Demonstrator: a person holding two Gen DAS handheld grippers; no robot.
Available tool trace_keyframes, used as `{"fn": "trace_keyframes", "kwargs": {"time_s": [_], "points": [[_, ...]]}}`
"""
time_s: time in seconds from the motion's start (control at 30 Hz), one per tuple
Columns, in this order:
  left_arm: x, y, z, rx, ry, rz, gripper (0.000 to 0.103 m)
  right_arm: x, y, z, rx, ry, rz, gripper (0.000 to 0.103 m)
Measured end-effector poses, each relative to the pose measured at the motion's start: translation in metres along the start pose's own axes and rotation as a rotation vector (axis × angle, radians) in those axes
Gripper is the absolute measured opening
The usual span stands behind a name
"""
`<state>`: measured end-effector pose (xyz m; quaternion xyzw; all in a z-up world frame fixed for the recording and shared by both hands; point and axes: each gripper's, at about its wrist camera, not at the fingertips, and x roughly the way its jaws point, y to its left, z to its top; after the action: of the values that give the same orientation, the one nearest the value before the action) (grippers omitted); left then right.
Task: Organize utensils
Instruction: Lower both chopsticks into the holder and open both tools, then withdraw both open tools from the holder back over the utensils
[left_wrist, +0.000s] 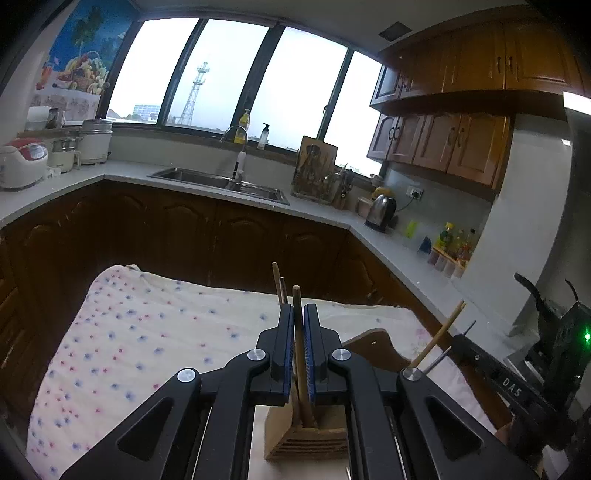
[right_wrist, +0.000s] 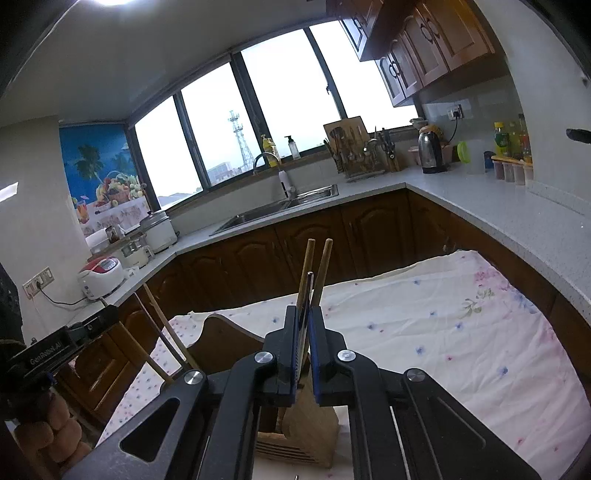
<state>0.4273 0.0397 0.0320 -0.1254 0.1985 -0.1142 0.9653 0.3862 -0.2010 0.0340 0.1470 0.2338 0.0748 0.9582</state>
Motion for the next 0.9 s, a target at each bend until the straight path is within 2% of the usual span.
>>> {"fn": "trace_keyframes", "kwargs": {"time_s": [0.07,0.13,0.17,0.2,0.23,0.3,0.33,0.37,0.4,0.43,0.5,0.6,0.8,0.83,0.9], "points": [[0.0,-0.001,0.002,-0.001,0.01,0.002,0.006,-0.002,-0.002,0.001,0.008,-0.005,0.008,0.011],[-0.001,-0.001,0.003,-0.007,0.009,-0.004,0.011,-0.006,-0.002,0.002,0.015,-0.005,0.019,0.017],[-0.004,0.0,0.004,-0.01,0.003,-0.004,0.023,-0.01,-0.002,0.004,0.018,-0.01,0.019,0.019],[-0.008,0.0,0.004,-0.012,-0.006,-0.003,0.035,-0.013,-0.002,0.004,0.019,-0.018,0.021,0.035],[-0.011,0.0,0.003,-0.013,-0.014,-0.004,0.04,-0.017,-0.002,0.004,0.02,-0.027,0.024,0.055],[-0.02,-0.001,0.002,-0.008,-0.028,-0.006,0.05,-0.026,-0.001,0.004,0.024,-0.049,0.033,0.072],[-0.025,-0.001,0.0,-0.006,-0.03,-0.004,0.054,-0.032,-0.001,0.004,0.025,-0.058,0.039,0.075],[-0.029,0.0,-0.004,-0.006,-0.031,-0.001,0.065,-0.035,-0.001,0.004,0.025,-0.061,0.042,0.076],[-0.034,0.001,-0.006,-0.009,-0.034,0.005,0.078,-0.039,-0.001,0.003,0.028,-0.061,0.049,0.083],[-0.038,0.003,-0.008,-0.013,-0.042,0.009,0.083,-0.044,-0.002,0.002,0.036,-0.061,0.058,0.092],[-0.052,0.007,-0.015,-0.015,-0.046,0.007,0.09,-0.054,-0.004,-0.001,0.048,-0.07,0.079,0.096],[-0.07,0.011,-0.027,-0.007,-0.041,0.041,0.096,-0.067,-0.002,-0.005,0.041,-0.065,0.08,0.096],[-0.104,0.012,-0.043,-0.037,0.003,0.057,0.097,-0.091,0.003,-0.015,0.028,-0.044,0.093,0.096],[-0.11,0.01,-0.042,-0.041,0.02,0.102,0.097,-0.097,0.005,-0.017,0.021,-0.041,0.092,0.096],[-0.122,0.008,-0.047,-0.04,0.034,0.118,0.097,-0.108,0.006,-0.023,0.009,-0.037,0.086,0.096]]}}
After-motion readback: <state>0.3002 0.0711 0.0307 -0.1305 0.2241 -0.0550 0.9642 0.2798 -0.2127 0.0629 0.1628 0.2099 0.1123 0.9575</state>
